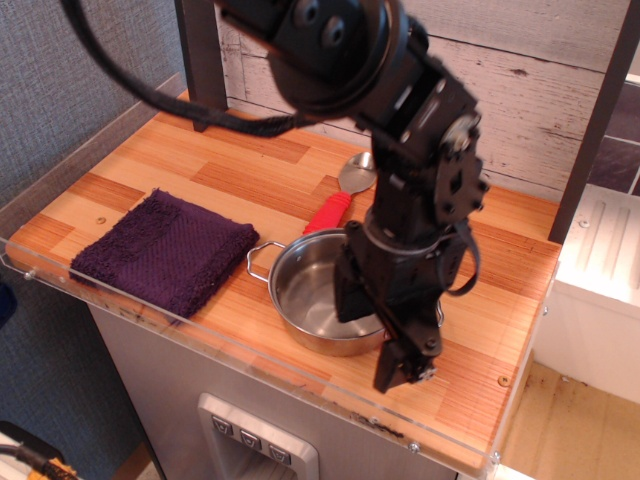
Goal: Move the pot above the purple towel.
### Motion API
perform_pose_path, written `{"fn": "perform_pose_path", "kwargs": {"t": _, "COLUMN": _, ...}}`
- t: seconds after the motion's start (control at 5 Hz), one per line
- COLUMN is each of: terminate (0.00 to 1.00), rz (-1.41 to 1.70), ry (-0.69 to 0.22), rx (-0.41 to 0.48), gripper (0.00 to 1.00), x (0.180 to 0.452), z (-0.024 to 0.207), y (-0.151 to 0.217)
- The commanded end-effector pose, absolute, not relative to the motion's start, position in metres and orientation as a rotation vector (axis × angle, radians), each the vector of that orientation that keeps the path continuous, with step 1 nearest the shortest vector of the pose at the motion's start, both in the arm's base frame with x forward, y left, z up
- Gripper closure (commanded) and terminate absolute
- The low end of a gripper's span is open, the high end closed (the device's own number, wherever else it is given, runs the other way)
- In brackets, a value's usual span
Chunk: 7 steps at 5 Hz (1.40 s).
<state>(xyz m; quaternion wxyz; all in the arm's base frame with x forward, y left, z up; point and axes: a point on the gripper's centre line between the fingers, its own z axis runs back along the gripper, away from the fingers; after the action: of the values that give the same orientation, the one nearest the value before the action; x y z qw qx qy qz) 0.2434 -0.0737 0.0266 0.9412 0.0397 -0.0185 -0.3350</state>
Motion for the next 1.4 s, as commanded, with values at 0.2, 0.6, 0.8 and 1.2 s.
{"fn": "perform_pose_path", "kwargs": {"t": 0.2, "terminate": 0.00, "rz": -0.589, "ry": -0.082, "rx": 0.107, "gripper": 1.00, "x": 0.256, "z": 0.012, "y": -0.054}}
{"fn": "perform_pose_path", "kwargs": {"t": 0.6, "terminate": 0.00, "rz": -0.746, "ry": -0.097, "rx": 0.022, "gripper": 1.00, "x": 0.250, "z": 0.015, "y": -0.067}}
{"fn": "perform_pose_path", "kwargs": {"t": 0.8, "terminate": 0.00, "rz": -0.905, "ry": -0.163, "rx": -0.023, "gripper": 1.00, "x": 0.239, "z": 0.036, "y": -0.084}}
{"fn": "perform_pose_path", "kwargs": {"t": 1.2, "terminate": 0.00, "rz": -0.840, "ry": -0.294, "rx": -0.013, "gripper": 1.00, "x": 0.259, "z": 0.111, "y": -0.057}}
